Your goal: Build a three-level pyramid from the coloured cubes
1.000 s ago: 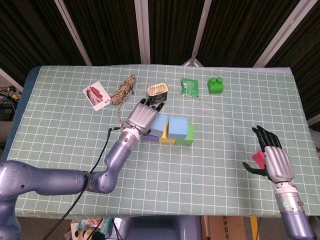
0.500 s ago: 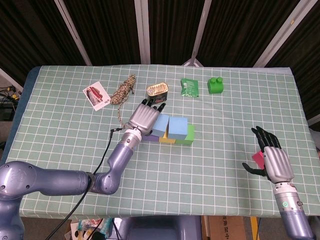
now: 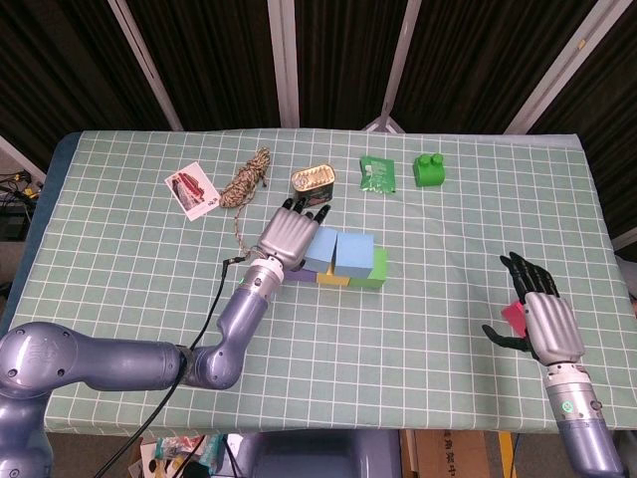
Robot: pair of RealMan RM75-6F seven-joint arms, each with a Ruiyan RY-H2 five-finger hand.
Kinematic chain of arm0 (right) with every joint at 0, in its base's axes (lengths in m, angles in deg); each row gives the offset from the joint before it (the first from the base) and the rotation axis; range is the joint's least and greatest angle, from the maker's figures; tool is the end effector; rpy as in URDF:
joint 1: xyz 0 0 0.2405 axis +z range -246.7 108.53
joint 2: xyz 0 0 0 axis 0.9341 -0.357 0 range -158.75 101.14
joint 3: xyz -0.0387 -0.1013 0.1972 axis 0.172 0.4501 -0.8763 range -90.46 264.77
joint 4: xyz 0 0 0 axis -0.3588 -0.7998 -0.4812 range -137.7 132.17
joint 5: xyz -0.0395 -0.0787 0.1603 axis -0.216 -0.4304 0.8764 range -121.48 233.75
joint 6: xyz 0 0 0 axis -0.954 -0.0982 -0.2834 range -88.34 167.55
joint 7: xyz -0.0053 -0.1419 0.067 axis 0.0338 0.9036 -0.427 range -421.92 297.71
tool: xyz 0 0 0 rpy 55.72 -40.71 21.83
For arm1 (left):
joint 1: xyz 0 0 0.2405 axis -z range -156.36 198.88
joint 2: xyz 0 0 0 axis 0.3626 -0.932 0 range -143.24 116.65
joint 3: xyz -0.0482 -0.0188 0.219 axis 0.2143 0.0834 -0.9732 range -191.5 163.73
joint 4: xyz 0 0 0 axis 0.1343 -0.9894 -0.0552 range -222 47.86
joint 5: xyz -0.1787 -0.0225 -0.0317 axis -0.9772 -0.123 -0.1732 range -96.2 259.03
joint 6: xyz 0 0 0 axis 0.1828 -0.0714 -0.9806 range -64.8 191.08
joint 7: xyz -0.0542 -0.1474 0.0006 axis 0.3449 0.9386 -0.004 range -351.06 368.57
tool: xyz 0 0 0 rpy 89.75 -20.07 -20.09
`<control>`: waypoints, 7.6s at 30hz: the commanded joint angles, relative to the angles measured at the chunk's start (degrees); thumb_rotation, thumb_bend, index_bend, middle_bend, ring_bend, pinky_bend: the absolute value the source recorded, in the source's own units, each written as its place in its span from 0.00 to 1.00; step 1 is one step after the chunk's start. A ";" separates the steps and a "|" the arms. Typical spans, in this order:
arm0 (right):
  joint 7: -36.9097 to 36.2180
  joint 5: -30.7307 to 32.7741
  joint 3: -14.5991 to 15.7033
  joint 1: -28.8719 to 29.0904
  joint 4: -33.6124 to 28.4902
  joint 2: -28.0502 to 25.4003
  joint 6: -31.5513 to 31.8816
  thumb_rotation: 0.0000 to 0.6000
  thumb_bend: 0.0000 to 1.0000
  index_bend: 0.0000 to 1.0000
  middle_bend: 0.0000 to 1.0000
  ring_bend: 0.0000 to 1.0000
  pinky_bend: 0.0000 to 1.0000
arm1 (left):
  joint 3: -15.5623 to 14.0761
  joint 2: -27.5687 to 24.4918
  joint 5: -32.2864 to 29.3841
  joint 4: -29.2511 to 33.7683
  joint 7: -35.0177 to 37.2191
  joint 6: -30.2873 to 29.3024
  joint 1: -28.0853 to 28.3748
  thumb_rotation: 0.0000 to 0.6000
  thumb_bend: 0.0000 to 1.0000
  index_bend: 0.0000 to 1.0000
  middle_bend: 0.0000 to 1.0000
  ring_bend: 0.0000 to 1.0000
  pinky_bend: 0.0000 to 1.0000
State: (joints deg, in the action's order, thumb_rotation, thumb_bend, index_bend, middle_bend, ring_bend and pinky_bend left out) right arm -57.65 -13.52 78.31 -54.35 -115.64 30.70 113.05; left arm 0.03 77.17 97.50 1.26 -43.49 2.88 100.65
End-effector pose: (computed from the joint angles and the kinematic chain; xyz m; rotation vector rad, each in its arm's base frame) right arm -0.2104 -0.2361 0.1570 1.3392 -1.1928 1.0079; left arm 0.0301 0.3735 -0.0027 -1.9356 -0.7109 -0.7072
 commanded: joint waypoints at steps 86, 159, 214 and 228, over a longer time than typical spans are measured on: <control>-0.42 -0.02 0.19 0.13 0.40 0.14 -0.54 1.00 0.23 0.00 0.00 0.00 0.00 | 4.22 3.86 -2.77 0.98 -6.53 -6.97 -0.44 1.00 0.39 0.06 0.44 0.10 0.15; -0.45 0.26 0.33 0.27 0.77 0.33 -0.98 1.00 0.23 0.00 0.00 0.00 0.00 | 6.23 6.73 -2.73 -0.42 -10.25 -9.27 -1.33 1.00 0.23 0.00 0.29 0.08 0.12; 3.32 -2.03 2.26 0.09 -0.24 0.19 -0.92 1.00 0.23 0.00 0.00 0.00 0.00 | -21.97 -24.00 45.53 37.53 15.03 -32.91 -41.61 1.00 0.00 0.00 0.03 0.01 0.05; 7.00 -4.83 4.00 -0.23 0.96 1.90 0.08 1.00 0.23 0.00 0.00 0.00 0.00 | -27.71 -23.80 61.18 27.67 24.71 -38.75 -55.63 1.00 0.01 0.00 0.03 0.01 0.05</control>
State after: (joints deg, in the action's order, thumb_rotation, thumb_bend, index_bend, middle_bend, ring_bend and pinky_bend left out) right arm -50.76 -18.07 82.14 -54.49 -114.71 32.53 112.98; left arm -27.20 53.32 157.64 29.78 -19.85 -35.13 46.22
